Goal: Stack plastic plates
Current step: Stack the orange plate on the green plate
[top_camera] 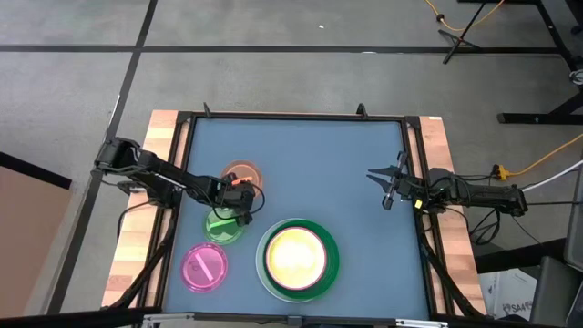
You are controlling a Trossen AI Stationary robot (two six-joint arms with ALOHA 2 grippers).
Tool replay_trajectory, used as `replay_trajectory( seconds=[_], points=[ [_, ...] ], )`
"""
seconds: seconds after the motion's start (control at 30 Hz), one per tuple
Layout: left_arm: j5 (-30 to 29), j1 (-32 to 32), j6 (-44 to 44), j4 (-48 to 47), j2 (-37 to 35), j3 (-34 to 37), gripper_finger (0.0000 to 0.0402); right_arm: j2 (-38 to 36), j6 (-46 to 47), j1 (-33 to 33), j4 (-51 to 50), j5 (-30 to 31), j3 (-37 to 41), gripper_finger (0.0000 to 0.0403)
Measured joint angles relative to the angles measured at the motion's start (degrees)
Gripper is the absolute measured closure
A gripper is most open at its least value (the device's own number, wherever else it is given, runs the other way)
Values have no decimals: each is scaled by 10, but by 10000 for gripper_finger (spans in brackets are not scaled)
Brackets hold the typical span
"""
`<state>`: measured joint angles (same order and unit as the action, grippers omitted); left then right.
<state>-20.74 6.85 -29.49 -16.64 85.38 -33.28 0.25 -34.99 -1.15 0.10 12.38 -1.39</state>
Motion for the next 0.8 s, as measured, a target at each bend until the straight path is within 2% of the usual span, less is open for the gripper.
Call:
replay_trajectory(
  seconds=[0.33, 0.6, 0.8],
  points=[
    [-30, -1, 1, -22, 2, -14, 317, 0, 0, 0, 0, 0, 0, 341],
    [-32, -2, -3, -50, 2, -16, 317, 0, 0, 0, 0, 0, 0, 341],
    [-32, -1, -3, -52, 1, -16, 346, 0, 0, 0, 0, 0, 0, 341]
  ],
)
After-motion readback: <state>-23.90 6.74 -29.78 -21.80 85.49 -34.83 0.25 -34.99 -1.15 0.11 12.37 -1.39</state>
